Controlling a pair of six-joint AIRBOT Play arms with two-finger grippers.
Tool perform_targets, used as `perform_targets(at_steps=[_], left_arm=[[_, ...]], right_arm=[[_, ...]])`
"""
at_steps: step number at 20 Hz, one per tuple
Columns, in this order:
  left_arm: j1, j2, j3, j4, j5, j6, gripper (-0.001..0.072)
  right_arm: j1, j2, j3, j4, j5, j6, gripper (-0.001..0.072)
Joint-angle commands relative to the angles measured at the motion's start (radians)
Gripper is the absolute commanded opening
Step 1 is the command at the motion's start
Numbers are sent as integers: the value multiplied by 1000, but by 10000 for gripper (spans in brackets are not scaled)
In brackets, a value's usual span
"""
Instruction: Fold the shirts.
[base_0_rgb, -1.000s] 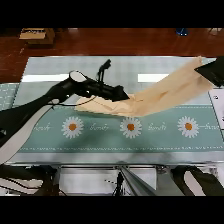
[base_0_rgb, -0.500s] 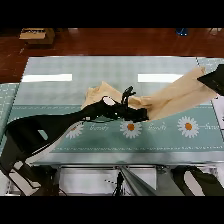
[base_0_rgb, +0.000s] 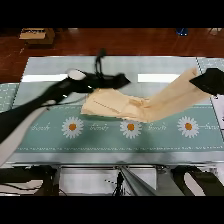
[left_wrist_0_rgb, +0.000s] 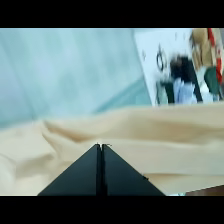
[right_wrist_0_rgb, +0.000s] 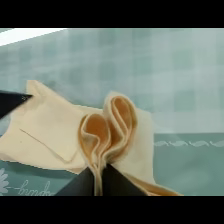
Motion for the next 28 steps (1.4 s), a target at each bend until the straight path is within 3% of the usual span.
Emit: perform_targets(at_steps=[1,4,8,12,15,16,17,19,23,26,28], left_arm=[[265,210,0,125,-173,8,22],[505,344,0,126,-386,2,22],[732,449,0,126,-576,-16,23],[804,493,-1,133,-692,-14,23],[776,494,-1,171,-725,-14,23],[761,494,-1,203,-724,-11,23],[747,494,-1,238,-723,-11,23],[732,494,-8,274,-709,-11,23],[730,493,-43,276,-690,-11,24],[730,492,-44,307,-657,-11,24],[730,492,-44,345,-630,-11,25]], right_arm=[[236,-66,0,-67,-242,82,29],[451,-218,0,-69,-447,114,29],[663,-477,0,-35,-782,152,29],[795,-691,0,34,-1091,156,29],[843,-783,0,127,-1206,158,30],[850,-795,0,160,-1204,156,34],[856,-799,0,164,-1193,156,136],[855,-793,0,160,-1177,152,437],[755,-690,0,26,-982,122,461],[586,-533,0,-272,-564,106,461],[472,-424,0,-599,-232,84,459]])
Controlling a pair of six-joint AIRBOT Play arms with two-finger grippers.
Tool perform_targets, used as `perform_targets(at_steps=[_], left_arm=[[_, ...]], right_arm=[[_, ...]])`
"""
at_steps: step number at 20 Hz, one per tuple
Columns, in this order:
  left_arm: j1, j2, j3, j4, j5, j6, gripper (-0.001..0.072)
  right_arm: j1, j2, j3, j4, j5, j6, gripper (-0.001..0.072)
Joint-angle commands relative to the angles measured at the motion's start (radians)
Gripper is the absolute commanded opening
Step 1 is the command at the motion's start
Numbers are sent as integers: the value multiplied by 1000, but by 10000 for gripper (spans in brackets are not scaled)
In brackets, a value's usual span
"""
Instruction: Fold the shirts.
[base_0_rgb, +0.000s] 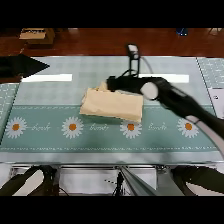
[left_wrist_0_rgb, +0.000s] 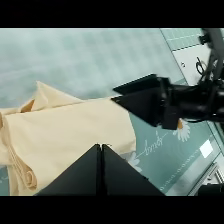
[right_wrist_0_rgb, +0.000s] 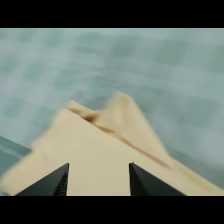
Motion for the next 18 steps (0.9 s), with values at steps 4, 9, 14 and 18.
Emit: perform_targets(at_steps=[4,9,14,18], left_arm=[[-1,-3,-3,131,58,0,236],[-2,-15,-4,176,59,-19,272],[-2,-30,-4,190,58,-19,271],[-3,-65,-4,190,57,-54,263]], right_arm=[[-455,204,-42,-481,687,-134,523],[-784,153,-292,397,454,-318,552],[-658,11,-399,627,398,-499,552],[-501,-68,-399,745,266,-545,552]])
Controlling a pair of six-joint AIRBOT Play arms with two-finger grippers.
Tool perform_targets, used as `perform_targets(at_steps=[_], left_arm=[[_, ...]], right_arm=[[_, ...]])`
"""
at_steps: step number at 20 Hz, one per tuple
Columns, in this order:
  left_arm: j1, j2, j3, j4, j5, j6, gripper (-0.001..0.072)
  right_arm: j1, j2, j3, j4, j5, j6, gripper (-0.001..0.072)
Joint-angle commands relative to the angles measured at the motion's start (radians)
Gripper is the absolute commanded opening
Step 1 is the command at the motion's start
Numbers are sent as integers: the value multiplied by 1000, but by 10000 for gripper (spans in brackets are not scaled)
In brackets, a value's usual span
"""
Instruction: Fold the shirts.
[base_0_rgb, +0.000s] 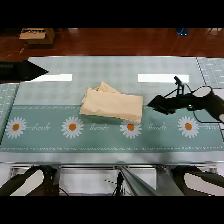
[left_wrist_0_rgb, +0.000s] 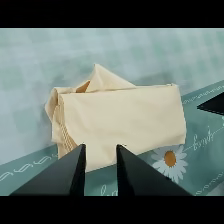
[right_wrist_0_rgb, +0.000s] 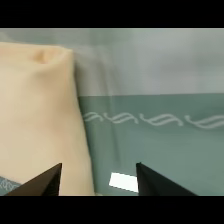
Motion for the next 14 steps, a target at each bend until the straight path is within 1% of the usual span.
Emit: perform_targets(at_steps=[1,3,4,5,6,7,9,10,11,14], left_arm=[[-1,-28,0,4,-1,-27,263],[-1,-41,0,4,0,-27,263],[-1,-45,0,4,0,-27,263],[-1,-48,0,4,-1,-27,263],[-1,-48,0,5,1,-27,263],[-1,-48,0,5,2,-27,263],[-1,-48,0,5,5,-26,263],[-1,-49,0,5,6,-27,263],[-1,-49,0,9,8,-27,263],[-1,-50,0,12,26,-27,263]], right_arm=[[125,-73,-15,129,-103,-53,552],[188,-111,-15,149,-109,-31,543],[219,-128,-15,172,-107,-27,514],[247,-133,-15,180,-108,-31,396],[271,-131,-13,180,-110,-43,173],[282,-126,-6,180,-96,-51,31],[266,-87,30,158,-44,-90,29],[240,-50,60,113,-10,-84,29],[205,-6,90,56,19,-52,29],[30,168,200,-199,100,136,29]])
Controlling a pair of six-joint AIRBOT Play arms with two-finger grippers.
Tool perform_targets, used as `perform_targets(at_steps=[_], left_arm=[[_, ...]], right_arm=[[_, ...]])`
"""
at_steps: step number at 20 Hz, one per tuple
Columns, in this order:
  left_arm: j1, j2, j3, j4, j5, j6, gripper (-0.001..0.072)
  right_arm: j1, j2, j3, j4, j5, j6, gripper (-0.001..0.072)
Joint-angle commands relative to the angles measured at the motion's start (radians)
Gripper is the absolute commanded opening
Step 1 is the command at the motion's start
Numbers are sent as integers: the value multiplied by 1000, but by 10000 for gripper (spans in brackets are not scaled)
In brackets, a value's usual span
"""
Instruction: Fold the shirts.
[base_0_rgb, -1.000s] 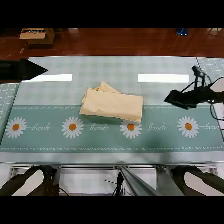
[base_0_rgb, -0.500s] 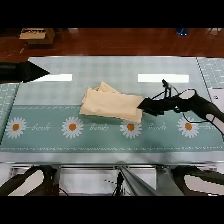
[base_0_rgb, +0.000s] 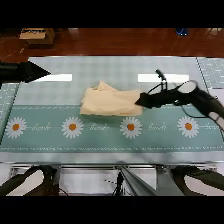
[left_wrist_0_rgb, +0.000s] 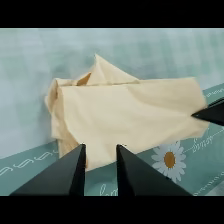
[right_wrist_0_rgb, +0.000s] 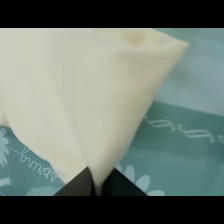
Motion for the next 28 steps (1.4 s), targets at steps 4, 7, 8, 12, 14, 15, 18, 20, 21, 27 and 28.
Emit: perform_targets(at_steps=[4,7,8,12,14,15,18,20,21,27,28], left_arm=[[0,-23,0,3,24,1,263],[0,-46,0,3,24,1,263],[0,-52,0,3,24,1,263],[0,-73,0,3,23,2,263],[0,-80,0,3,23,2,263],[0,-80,0,4,24,6,263],[1,-81,0,4,24,10,263],[2,-81,0,13,25,13,263],[2,-81,0,19,25,26,263],[2,-81,0,52,94,35,263],[2,-81,0,60,116,35,263]], right_arm=[[-451,330,177,-504,274,267,29],[-741,402,178,-593,496,222,28],[-819,410,178,-615,552,192,28],[-1058,412,178,-738,662,154,28],[-1131,412,178,-835,681,159,28],[-1161,412,178,-880,693,159,28],[-1257,412,178,-956,737,167,29],[-1324,412,178,-994,760,175,29],[-1353,413,177,-1004,765,177,29],[-1487,494,47,-1130,770,177,30],[-1498,509,21,-1169,762,176,30]])
